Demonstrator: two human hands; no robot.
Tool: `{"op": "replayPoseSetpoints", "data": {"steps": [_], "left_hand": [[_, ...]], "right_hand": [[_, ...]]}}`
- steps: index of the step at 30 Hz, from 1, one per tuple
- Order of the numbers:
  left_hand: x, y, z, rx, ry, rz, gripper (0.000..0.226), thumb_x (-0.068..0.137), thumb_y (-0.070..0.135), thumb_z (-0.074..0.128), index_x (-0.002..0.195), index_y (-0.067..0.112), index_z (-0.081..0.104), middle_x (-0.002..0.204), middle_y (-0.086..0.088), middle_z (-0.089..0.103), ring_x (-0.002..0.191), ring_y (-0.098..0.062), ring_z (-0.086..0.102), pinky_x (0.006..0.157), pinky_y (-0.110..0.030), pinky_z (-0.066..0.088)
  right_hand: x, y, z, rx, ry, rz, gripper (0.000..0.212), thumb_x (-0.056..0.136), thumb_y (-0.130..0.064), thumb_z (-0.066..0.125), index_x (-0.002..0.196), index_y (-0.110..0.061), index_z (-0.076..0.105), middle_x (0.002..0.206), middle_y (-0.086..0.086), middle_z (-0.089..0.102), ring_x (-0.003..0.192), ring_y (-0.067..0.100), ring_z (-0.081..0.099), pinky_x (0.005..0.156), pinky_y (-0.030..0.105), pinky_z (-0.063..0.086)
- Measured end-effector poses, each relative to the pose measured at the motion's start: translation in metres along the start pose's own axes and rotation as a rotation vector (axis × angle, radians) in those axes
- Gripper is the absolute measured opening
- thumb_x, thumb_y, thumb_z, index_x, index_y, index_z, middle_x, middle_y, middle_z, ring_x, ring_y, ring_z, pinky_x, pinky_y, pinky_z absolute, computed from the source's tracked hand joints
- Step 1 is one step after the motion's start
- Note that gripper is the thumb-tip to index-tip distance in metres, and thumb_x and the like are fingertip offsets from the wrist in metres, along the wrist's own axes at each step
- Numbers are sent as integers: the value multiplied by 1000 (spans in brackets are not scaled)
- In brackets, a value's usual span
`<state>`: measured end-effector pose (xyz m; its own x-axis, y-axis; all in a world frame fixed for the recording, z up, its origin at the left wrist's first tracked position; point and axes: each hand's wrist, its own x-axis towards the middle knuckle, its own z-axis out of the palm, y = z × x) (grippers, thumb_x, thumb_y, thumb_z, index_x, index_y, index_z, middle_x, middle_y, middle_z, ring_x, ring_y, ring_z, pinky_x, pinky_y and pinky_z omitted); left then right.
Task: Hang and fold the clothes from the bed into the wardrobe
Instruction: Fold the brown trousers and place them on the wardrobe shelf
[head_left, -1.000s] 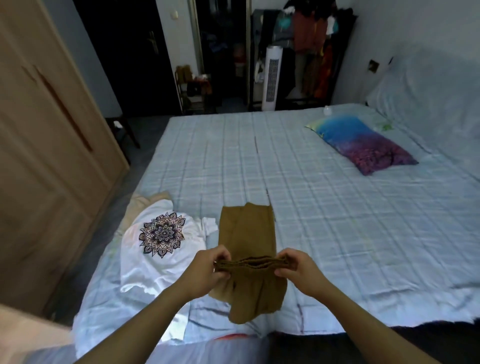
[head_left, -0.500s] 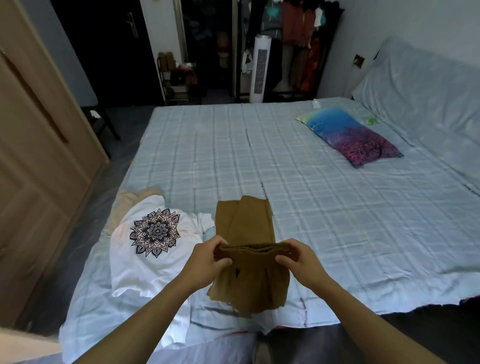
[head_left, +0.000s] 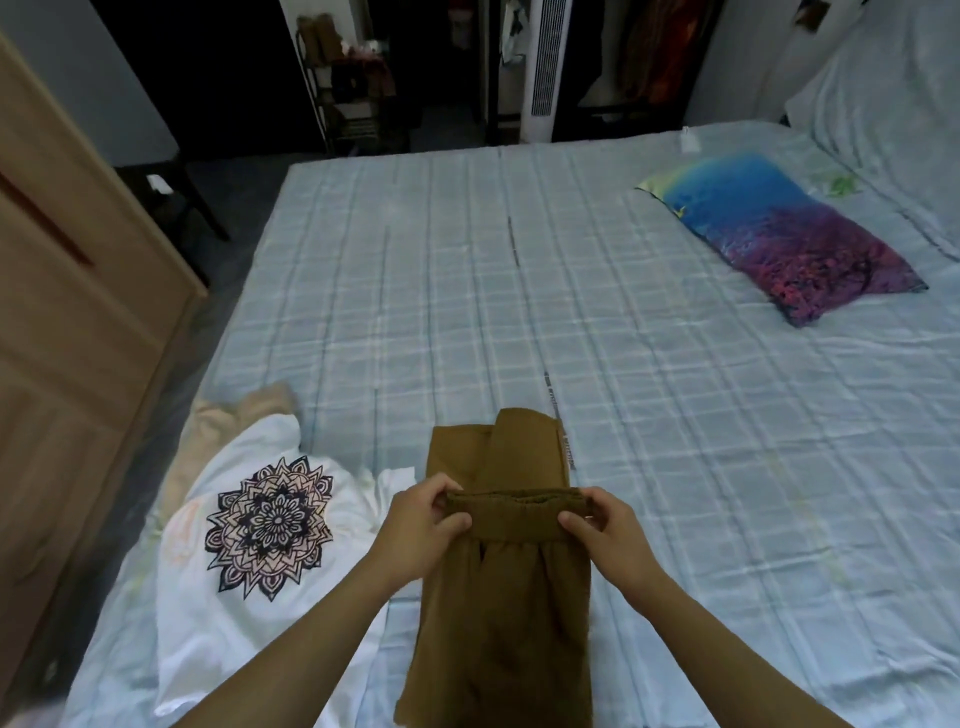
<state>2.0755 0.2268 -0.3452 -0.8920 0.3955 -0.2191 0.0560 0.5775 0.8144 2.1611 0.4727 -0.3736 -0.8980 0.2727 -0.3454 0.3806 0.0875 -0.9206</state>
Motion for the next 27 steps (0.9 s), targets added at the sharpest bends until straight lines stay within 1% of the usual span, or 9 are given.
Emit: {"op": "replayPoseSetpoints", "data": {"steps": [5, 8, 11, 13, 15, 19, 22, 24, 27], "left_hand": [[74, -34, 20, -59, -35, -90, 19, 84, 17, 76, 92, 29, 64, 84, 10, 69, 76, 5, 64, 65, -7, 47], [123, -56, 32, -99, -30, -112, 24, 82, 16, 77, 89, 33, 63, 81, 12, 68, 72, 8, 63, 65, -4, 44], [170, -76, 48, -113, -38, -117, 25, 83, 19, 77, 89, 38, 62, 85, 15, 66, 77, 10, 61, 67, -3, 43], [199, -91, 62, -133, -38, -148, 21, 84, 22, 76, 96, 34, 64, 91, 13, 67, 82, 6, 62, 72, -6, 46], [225, -105, 77, -132, -36, -192, 24, 84, 27, 76, 106, 27, 65, 98, 10, 69, 90, -2, 64, 82, -17, 51], [260, -132, 104, -97, -67, -313, 27, 79, 27, 80, 102, 25, 64, 99, 11, 68, 91, -6, 64, 84, -24, 54], [267, -147, 123, 63, -97, -321, 37, 79, 31, 80, 109, 24, 59, 111, 7, 54, 100, -11, 55, 89, -27, 48], [267, -148, 129, 96, -84, -290, 38, 81, 33, 78, 111, 26, 56, 110, 9, 50, 99, -9, 52, 85, -24, 44], [271, -145, 132, -14, -103, -320, 29, 83, 30, 76, 103, 30, 56, 102, 14, 57, 92, -2, 54, 76, -18, 45]], "right_hand": [[68, 23, 4, -5, 45, 67, 11, 91, -10, 67, 101, -14, 68, 91, 0, 75, 83, 13, 72, 70, 22, 57], [112, 42, 7, -32, 99, 68, 11, 91, -12, 68, 102, -15, 68, 92, -1, 74, 83, 12, 71, 72, 25, 58], [154, 61, 7, -59, 169, 89, 13, 91, -17, 68, 104, -19, 67, 94, -4, 73, 84, 10, 70, 74, 26, 58], [182, 75, 6, -74, 206, 107, 15, 91, -19, 68, 105, -19, 67, 95, -4, 73, 84, 8, 70, 70, 22, 57], [207, 88, 5, -70, 215, 136, 19, 89, -21, 70, 108, -18, 67, 96, -4, 73, 84, 7, 70, 69, 20, 56], [246, 116, 6, -162, 151, 234, 28, 79, -17, 80, 103, -17, 66, 94, -3, 72, 87, 15, 70, 71, 27, 57], [261, 134, 11, -322, 170, 239, 26, 76, -12, 81, 96, -17, 65, 94, 4, 69, 90, 24, 68, 76, 36, 59], [267, 139, 14, -378, 186, 246, 28, 77, -15, 80, 100, -20, 64, 99, 6, 67, 95, 25, 65, 83, 43, 57], [272, 137, 17, -305, 193, 291, 26, 81, -17, 77, 100, -23, 61, 96, -2, 68, 88, 18, 67, 83, 45, 58]]}}
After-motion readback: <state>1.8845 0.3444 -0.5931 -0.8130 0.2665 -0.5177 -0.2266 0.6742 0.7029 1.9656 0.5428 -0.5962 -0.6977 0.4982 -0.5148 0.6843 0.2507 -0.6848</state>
